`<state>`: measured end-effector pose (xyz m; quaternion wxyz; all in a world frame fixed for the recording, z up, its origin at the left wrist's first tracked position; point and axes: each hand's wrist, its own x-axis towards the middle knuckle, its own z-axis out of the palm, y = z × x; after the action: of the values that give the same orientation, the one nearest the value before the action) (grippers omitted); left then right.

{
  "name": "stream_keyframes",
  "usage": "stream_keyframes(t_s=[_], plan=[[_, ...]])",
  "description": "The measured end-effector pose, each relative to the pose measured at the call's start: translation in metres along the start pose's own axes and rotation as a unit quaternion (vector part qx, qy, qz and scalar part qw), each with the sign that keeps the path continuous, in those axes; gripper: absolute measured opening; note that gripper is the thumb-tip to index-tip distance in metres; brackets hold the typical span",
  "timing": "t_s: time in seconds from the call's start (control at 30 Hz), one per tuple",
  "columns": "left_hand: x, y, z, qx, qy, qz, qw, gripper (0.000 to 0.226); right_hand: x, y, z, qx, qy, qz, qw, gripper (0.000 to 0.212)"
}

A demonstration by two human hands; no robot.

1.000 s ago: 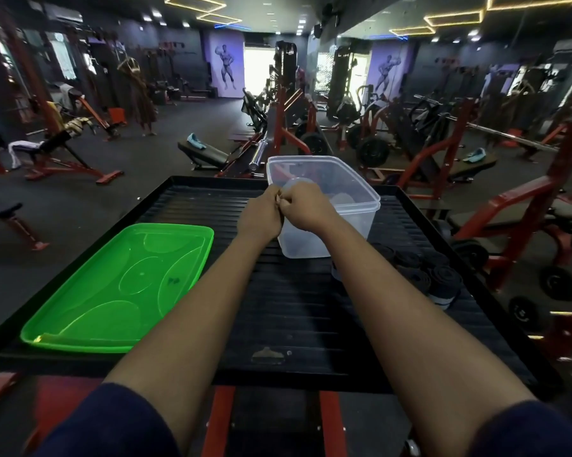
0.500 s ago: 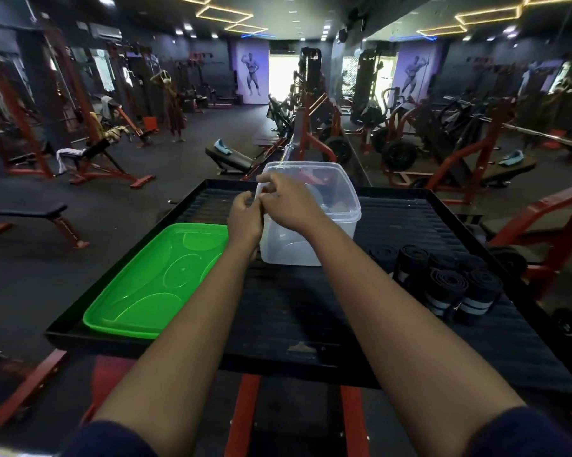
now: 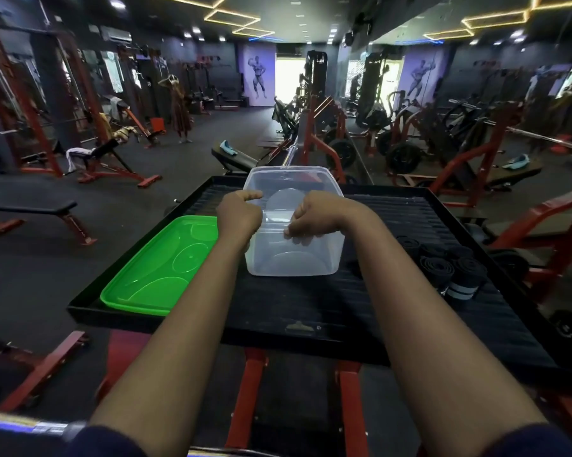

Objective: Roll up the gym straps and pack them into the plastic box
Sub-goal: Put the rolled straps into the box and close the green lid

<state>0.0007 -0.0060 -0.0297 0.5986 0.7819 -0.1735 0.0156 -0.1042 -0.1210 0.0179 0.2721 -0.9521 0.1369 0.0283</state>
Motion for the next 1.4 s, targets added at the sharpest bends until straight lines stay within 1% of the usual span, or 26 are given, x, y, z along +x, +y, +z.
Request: stream_keyframes(t_s=[0.17, 0.37, 0.5, 0.53, 0.63, 0.77, 0.83, 0.9, 0.97, 1.0, 1.03, 1.1, 1.13, 1.17, 1.27, 1.33, 1.4], plan=[[-0.019, 0.010, -0.020, 0.014, 0.001, -0.015, 1.000, 0.056, -0.017, -0.011, 0.009, 0.032, -0.023, -0.042, 0.998, 0.020], [-0.043, 0.017, -0.038, 0.096, -0.034, 0.002, 0.995, 0.052, -0.040, -0.020, 0.012, 0.078, -0.096, -0.052, 0.991, 0.023], [-0.058, 0.019, -0.048, 0.145, -0.012, 0.002, 0.989, 0.049, -0.054, -0.024, 0.014, 0.111, -0.138, -0.060, 0.982, 0.022], [-0.061, 0.019, -0.050, 0.161, -0.007, 0.005, 0.987, 0.047, -0.057, -0.024, 0.015, 0.113, -0.142, -0.061, 0.982, 0.024], [-0.065, 0.020, -0.053, 0.227, -0.021, 0.022, 0.973, 0.038, -0.065, -0.023, 0.019, 0.094, -0.121, -0.055, 0.987, 0.033], [-0.069, 0.023, -0.052, 0.281, -0.036, 0.032, 0.958, 0.035, -0.076, -0.026, 0.020, 0.117, -0.135, -0.040, 0.983, 0.038], [-0.071, 0.025, -0.050, 0.309, -0.036, 0.032, 0.950, 0.031, -0.080, -0.028, 0.022, 0.113, -0.128, -0.035, 0.985, 0.040], [-0.076, 0.029, -0.043, 0.350, -0.035, 0.036, 0.935, 0.032, -0.083, -0.027, 0.023, 0.100, -0.103, -0.038, 0.989, 0.038], [-0.081, 0.034, -0.033, 0.365, -0.022, 0.061, 0.929, 0.037, -0.084, -0.022, 0.021, 0.120, -0.069, -0.040, 0.990, 0.026], [-0.084, 0.038, -0.028, 0.354, -0.006, 0.089, 0.931, 0.036, -0.085, -0.018, 0.017, 0.138, -0.048, -0.039, 0.988, 0.021], [-0.087, 0.043, -0.022, 0.333, 0.011, 0.130, 0.934, 0.035, -0.087, -0.012, 0.013, 0.148, -0.023, -0.033, 0.988, 0.021], [-0.093, 0.056, -0.010, 0.276, 0.020, 0.217, 0.936, 0.030, -0.093, 0.002, 0.001, 0.140, 0.054, -0.017, 0.989, 0.018], [-0.098, 0.064, -0.003, 0.246, 0.002, 0.251, 0.936, 0.029, -0.096, 0.010, -0.005, 0.144, 0.103, -0.013, 0.984, 0.014], [-0.104, 0.074, 0.007, 0.220, -0.032, 0.275, 0.936, 0.027, -0.102, 0.021, -0.013, 0.160, 0.150, -0.007, 0.976, 0.009], [-0.120, 0.097, 0.034, 0.205, -0.132, 0.310, 0.919, 0.027, -0.117, 0.048, -0.031, 0.190, 0.250, 0.019, 0.949, 0.007], [-0.125, 0.110, 0.057, 0.222, -0.179, 0.320, 0.903, 0.029, -0.131, 0.067, -0.040, 0.167, 0.282, 0.053, 0.943, 0.008], [-0.129, 0.119, 0.080, 0.259, -0.210, 0.324, 0.885, 0.030, -0.143, 0.083, -0.046, 0.115, 0.286, 0.089, 0.947, 0.011]])
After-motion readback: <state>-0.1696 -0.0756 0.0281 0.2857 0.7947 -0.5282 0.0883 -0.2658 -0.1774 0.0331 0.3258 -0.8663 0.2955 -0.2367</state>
